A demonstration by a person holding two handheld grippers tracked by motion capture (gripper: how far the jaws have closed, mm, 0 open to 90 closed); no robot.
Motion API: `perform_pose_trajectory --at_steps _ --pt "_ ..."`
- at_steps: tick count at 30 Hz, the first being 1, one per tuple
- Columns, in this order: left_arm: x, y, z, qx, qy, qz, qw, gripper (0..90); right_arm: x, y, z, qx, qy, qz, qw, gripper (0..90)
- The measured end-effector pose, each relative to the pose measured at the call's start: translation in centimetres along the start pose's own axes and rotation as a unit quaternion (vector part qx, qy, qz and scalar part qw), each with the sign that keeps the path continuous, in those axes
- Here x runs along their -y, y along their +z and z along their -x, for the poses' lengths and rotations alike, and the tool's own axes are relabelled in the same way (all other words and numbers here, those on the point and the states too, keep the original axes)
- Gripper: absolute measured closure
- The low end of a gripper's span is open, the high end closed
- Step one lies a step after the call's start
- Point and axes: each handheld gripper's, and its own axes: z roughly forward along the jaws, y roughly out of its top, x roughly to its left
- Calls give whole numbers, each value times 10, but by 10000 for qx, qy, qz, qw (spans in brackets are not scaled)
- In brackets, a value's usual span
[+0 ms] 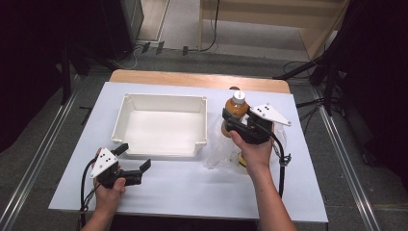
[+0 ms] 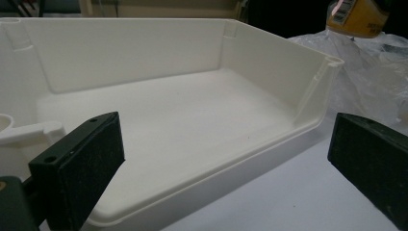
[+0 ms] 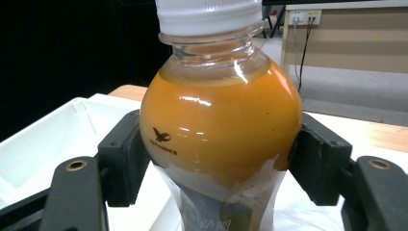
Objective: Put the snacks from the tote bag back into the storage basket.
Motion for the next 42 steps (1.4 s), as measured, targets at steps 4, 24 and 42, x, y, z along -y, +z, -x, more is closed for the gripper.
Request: perform_pose_trajectory --at_steps 4,24,42 --pt "0 0 -2 18 -80 40 10000 0 -3 5 -5 -52 8 -1 10000 305" --pt "0 -2 -2 105 -30 129 9999 0 -7 27 -21 -151 15 -93 9998 304" --pt "1 -1 -2 163 8 123 9998 0 -12 43 -35 -251 -36 -122 9996 305"
